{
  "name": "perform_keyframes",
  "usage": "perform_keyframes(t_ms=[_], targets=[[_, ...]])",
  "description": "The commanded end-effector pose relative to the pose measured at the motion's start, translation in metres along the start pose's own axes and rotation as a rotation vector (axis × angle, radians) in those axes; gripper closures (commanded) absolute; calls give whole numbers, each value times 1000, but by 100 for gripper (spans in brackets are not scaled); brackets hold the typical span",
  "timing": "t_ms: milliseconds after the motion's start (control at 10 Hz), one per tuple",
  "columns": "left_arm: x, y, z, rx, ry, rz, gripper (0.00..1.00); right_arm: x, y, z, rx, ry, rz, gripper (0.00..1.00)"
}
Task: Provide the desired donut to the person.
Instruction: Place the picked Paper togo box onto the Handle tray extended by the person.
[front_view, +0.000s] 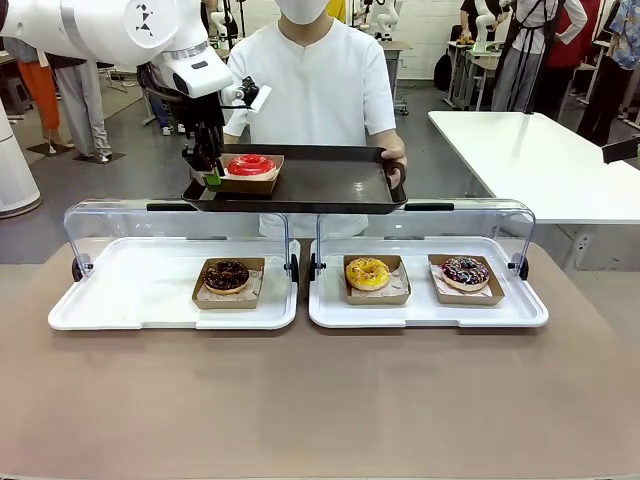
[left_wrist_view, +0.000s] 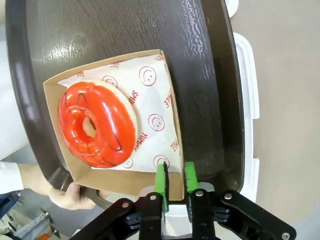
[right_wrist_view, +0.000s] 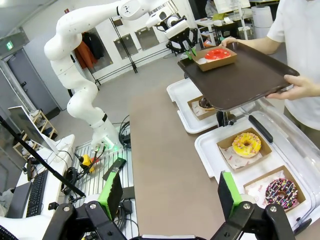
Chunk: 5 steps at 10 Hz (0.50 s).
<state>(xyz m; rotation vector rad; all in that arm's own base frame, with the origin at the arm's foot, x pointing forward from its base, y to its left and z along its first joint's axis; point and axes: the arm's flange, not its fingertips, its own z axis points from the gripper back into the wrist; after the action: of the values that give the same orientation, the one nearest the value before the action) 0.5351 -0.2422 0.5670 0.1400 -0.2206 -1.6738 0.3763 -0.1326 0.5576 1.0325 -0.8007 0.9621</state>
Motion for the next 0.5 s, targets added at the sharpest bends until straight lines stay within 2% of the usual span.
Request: perform_keyframes(t_ms=[0,200,300,400], targets=[[-1,3,5,4,15,-6,0,1,0,-1,8,-12,6,0],[-1,3,8,3,16,-15,0,1,0,-1,8,-12,6,0],[-2,3,8,0,16,-10,12,1,0,-1,8,-12,6,0],[-2,0,9,1,17,-6,3,1,0,-1,8,-12,6,0]])
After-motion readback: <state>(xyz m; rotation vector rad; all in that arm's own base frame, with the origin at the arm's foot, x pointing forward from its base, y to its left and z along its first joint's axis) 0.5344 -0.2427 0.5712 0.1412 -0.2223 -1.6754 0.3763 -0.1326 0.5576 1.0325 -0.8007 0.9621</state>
